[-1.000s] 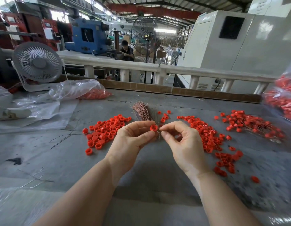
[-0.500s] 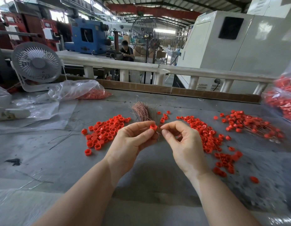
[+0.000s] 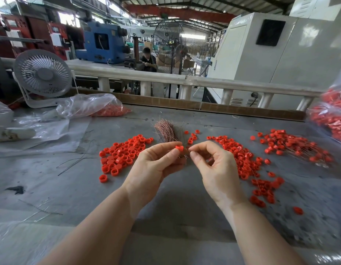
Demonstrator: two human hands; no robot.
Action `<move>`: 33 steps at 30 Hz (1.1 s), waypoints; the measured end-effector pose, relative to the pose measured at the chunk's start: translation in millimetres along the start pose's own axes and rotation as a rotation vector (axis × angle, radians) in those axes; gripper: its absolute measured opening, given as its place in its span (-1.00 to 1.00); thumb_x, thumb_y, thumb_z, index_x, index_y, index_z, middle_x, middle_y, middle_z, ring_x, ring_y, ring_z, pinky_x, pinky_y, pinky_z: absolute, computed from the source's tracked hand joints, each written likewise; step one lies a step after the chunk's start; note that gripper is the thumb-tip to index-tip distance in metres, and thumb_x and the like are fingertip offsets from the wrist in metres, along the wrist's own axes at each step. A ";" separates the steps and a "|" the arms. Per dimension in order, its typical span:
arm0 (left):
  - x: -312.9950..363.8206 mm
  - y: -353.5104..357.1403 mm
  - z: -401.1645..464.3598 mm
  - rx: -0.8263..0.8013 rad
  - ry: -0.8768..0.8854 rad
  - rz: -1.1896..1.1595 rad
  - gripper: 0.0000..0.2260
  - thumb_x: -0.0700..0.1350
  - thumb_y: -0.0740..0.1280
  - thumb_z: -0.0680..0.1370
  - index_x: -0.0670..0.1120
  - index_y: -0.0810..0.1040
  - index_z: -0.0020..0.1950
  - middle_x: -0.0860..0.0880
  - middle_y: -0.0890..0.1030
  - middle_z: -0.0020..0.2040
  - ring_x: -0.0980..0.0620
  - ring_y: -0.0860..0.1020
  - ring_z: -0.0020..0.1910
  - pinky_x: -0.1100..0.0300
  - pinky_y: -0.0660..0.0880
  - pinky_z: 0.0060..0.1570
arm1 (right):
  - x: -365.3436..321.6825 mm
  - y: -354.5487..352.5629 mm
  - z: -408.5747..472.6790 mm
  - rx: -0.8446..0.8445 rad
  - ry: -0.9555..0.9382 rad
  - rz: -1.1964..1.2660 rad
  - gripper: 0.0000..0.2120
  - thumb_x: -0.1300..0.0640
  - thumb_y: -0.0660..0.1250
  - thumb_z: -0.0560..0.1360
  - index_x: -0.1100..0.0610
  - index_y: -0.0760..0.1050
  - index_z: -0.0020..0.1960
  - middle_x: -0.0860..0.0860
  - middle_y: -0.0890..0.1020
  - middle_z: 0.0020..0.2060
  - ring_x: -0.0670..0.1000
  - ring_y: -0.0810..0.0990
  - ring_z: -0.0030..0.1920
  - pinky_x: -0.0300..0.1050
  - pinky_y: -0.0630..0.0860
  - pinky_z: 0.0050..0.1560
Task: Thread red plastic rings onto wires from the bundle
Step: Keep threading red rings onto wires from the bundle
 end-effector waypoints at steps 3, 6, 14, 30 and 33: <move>-0.5 0.1 0.6 -0.003 -0.004 0.007 -0.79 -0.19 0.34 0.37 -0.17 0.61 -0.02 -0.09 0.69 -0.18 0.09 0.63 -0.29 0.30 0.55 -0.28 | 0.5 0.0 0.3 0.011 -0.008 0.002 -0.85 0.32 0.38 0.44 0.09 0.58 -0.19 -0.11 0.61 -0.33 -0.19 0.53 -0.28 -0.44 0.35 -0.27; -0.5 0.0 1.1 -0.001 -0.006 0.004 -0.79 -0.18 0.34 0.37 -0.17 0.61 -0.02 -0.10 0.69 -0.18 0.09 0.63 -0.29 0.30 0.56 -0.29 | 0.8 0.2 1.0 0.019 -0.021 0.007 -0.85 0.32 0.37 0.45 0.08 0.57 -0.19 -0.13 0.60 -0.34 -0.21 0.53 -0.29 -0.46 0.34 -0.28; -0.5 -0.9 1.1 0.001 -0.003 0.008 -0.78 -0.18 0.33 0.37 -0.17 0.60 -0.01 -0.09 0.69 -0.18 0.09 0.63 -0.29 0.30 0.55 -0.29 | 1.1 0.4 0.1 0.022 -0.047 0.009 -0.85 0.30 0.36 0.45 0.06 0.56 -0.17 -0.15 0.59 -0.34 -0.24 0.52 -0.30 -0.48 0.34 -0.28; 1.2 -4.5 1.1 0.022 0.078 0.006 -0.79 -0.29 0.38 0.27 -0.11 0.66 -0.13 -0.09 0.68 -0.21 0.06 0.64 -0.21 0.29 0.57 -0.21 | 0.0 2.1 -0.1 0.014 -0.085 -0.031 -0.87 0.26 0.33 0.43 0.04 0.53 -0.21 -0.18 0.55 -0.37 -0.24 0.50 -0.31 -0.48 0.34 -0.28; 1.2 -4.9 1.5 0.024 0.078 0.017 -0.79 -0.27 0.39 0.27 -0.08 0.68 -0.16 -0.07 0.68 -0.20 0.08 0.64 -0.20 0.26 0.59 -0.14 | 0.5 3.0 1.2 0.008 -0.089 -0.036 -0.90 0.22 0.31 0.41 0.05 0.53 -0.23 -0.17 0.55 -0.37 -0.22 0.50 -0.32 -0.47 0.33 -0.29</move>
Point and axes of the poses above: each hand's wrist, its own z-axis towards the middle knuckle, its own y-axis out of the palm, x = y × z, the point moved 3 cm from there along z, towards the middle knuckle
